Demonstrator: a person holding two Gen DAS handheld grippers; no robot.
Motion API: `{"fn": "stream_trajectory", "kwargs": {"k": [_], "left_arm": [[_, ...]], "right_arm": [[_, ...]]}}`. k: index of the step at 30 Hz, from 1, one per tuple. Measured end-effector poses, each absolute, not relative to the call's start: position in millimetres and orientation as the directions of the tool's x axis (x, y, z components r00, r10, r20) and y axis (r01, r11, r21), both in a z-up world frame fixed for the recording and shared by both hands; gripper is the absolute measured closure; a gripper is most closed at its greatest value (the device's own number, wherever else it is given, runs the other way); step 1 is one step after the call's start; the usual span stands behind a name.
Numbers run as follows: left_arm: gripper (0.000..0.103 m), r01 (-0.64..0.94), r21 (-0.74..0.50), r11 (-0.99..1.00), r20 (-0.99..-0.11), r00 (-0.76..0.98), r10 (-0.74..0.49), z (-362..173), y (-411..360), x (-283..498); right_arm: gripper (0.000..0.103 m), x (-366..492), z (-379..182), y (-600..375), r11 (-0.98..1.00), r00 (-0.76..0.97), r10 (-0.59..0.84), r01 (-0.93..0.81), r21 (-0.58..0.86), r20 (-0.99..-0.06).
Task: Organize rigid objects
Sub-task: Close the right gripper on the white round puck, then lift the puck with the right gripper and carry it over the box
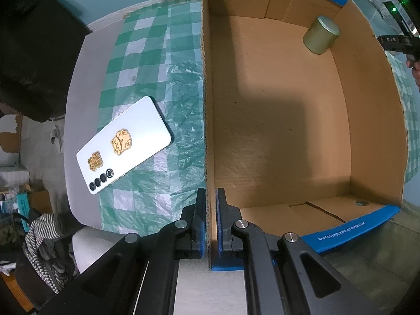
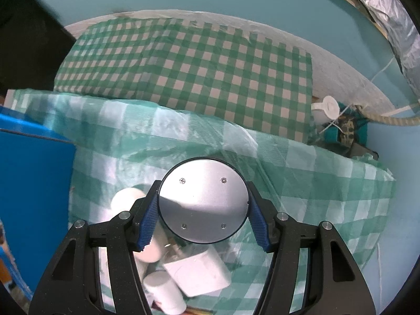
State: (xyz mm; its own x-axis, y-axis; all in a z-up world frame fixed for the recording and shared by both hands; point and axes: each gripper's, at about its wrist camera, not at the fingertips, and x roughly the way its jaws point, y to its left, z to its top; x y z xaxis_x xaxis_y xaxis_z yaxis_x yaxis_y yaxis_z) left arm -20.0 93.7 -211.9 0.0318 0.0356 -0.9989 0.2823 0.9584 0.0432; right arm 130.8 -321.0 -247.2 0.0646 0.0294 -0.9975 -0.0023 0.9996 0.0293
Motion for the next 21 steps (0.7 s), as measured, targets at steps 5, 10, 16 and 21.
{"fn": "stream_trajectory", "kwargs": {"k": [5,10,16,21], "left_arm": [[0.096,0.289,0.042,0.957,-0.999,0.033,0.033,-212,94,-20],[0.096,0.303,0.039,0.952,-0.999,0.033,0.031,-213,92,-22],[0.096,0.315,0.041,0.948,-0.999,0.032,0.032,-213,92,-23],[0.096,0.328,0.040,0.944,-0.999,0.035,0.030,-212,92,-24]], "right_arm": [[0.041,128,-231,-310,0.999,0.077,0.035,-0.026,0.034,-0.996],[0.041,123,-216,-297,0.998,0.077,0.038,-0.054,0.034,-0.996],[0.041,116,-194,-277,0.995,0.092,0.060,-0.089,0.052,-0.994],[0.041,111,-176,-260,0.990,0.111,0.074,-0.124,0.061,-0.991]]}}
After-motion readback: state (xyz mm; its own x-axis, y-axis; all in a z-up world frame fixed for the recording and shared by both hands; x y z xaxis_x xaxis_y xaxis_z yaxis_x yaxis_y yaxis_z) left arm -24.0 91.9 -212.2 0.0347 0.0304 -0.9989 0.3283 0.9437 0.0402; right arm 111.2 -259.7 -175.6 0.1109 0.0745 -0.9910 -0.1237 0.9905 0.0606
